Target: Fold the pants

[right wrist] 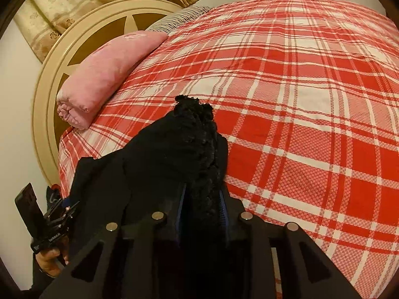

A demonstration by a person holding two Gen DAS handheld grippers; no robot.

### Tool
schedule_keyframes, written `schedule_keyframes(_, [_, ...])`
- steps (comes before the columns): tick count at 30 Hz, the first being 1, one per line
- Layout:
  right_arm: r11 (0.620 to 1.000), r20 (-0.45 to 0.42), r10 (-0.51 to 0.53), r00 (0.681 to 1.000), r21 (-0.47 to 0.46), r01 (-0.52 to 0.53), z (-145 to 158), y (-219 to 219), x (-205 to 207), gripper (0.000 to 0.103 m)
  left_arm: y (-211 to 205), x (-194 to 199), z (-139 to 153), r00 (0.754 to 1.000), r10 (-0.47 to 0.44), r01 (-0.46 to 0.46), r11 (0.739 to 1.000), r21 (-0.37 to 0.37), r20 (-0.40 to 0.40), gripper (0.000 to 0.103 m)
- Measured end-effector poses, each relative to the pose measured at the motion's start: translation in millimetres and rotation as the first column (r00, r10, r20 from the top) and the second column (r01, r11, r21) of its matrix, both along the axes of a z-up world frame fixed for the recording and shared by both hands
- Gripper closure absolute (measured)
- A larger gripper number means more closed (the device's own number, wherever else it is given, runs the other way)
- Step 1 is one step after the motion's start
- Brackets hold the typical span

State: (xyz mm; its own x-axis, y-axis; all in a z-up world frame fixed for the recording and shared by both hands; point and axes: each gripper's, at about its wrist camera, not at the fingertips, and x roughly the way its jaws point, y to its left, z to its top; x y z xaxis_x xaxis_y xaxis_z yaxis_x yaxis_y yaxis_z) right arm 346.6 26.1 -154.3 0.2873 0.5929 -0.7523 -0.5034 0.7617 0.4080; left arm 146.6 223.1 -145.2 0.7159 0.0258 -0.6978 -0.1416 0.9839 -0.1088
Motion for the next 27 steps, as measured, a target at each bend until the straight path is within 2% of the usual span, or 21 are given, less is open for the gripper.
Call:
schedule_keyframes(2, [1.000, 0.002, -0.011, 1.000, -0.003, 0.011, 0, -2, 1, 0.066, 3, -1, -3, 1.000, 0.011, -0.011, 1.000, -0.015, 0.001, 0.028])
schedule_keyframes(5, [0.998, 0.009, -0.046, 0.999, 0.031, 0.046, 5, -14, 0, 0.044, 8, -2, -7, 0.999, 0.044, -0.044, 0.999, -0.028, 0.002, 0.015])
schedule_keyframes(8, [0.988, 0.050, -0.151, 0.987, 0.035, 0.149, 15, -40, -3, 0.044, 12, -6, -7, 0.997, 0.073, -0.073, 0.996, -0.051, -0.008, 0.009])
schedule_keyframes(11, [0.972, 0.026, -0.224, 0.974, 0.081, 0.221, 24, -70, -6, 0.044, 13, -17, 0, 0.994, 0.110, -0.110, 0.994, -0.016, -0.003, 0.006])
schedule_keyframes(17, [0.967, 0.099, -0.254, 0.962, 0.039, 0.251, 45, -93, -45, 0.043, 5, -45, 17, 0.988, 0.154, -0.154, 0.987, 0.042, 0.018, 0.006])
schedule_keyframes(21, [0.961, 0.215, -0.270, 0.939, -0.002, 0.277, 73, -97, -98, 0.042, -13, -63, 41, 0.985, 0.153, -0.157, 0.987, 0.043, 0.077, 0.006])
schedule_keyframes(24, [0.951, 0.347, -0.284, 0.894, -0.019, 0.310, 99, -100, -149, 0.032, -27, -74, 64, 0.978, 0.152, -0.161, 0.986, 0.052, 0.143, 0.006])
schedule_keyframes(27, [0.949, 0.456, -0.282, 0.844, 0.002, 0.316, 124, -102, -198, 0.028, -43, -85, 91, 0.969, 0.129, -0.148, 0.986, 0.077, 0.210, 0.003])
